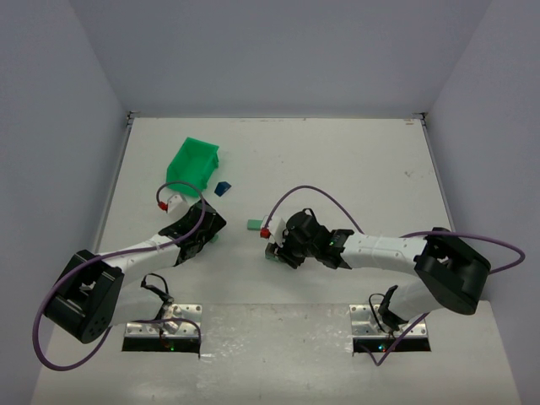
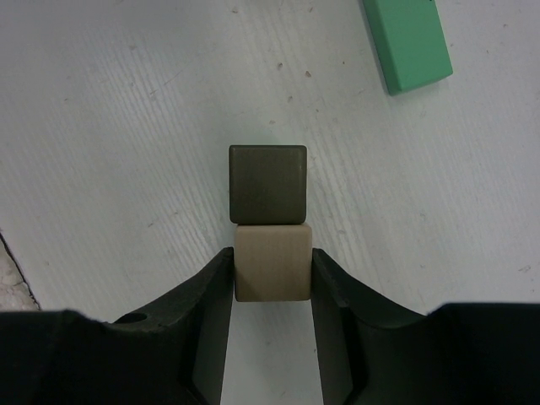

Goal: Build the wood block tower

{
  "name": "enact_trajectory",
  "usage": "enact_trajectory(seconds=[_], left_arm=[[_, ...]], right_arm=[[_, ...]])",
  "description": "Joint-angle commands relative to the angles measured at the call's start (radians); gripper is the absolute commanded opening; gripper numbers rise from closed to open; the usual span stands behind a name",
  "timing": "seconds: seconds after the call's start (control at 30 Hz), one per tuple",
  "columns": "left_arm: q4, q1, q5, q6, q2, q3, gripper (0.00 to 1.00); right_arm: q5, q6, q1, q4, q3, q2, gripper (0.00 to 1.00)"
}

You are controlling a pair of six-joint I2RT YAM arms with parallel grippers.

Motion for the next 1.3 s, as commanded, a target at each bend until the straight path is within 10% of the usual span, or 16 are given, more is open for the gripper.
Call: enact_trajectory(seconds=[0.0,0.27,0.4,1.27], left_arm=[[0.019,0.000,-0.002,0.010,-0.020,0.030,1.00],[0.019,0.000,0.005,0.013,-0.022,0.032,1.00],[0.019,0.000,0.010,0.017,-0.022,0.033,1.00],[0.025,0.000,0.020,0.034,-0.025,0.036,1.00]], right_arm=[[-0.006,0.002,-0.007,0.044,0.032,0.006,0.41],[0.019,0.016,-0.007,0.030,0.028,-0.016,0.69],[0.048,0.036,-0.007,0.000,0.025,-0.046,0.98],[0.395,0.152,-0.014,-0.133,0.001,-0.106,0.99]])
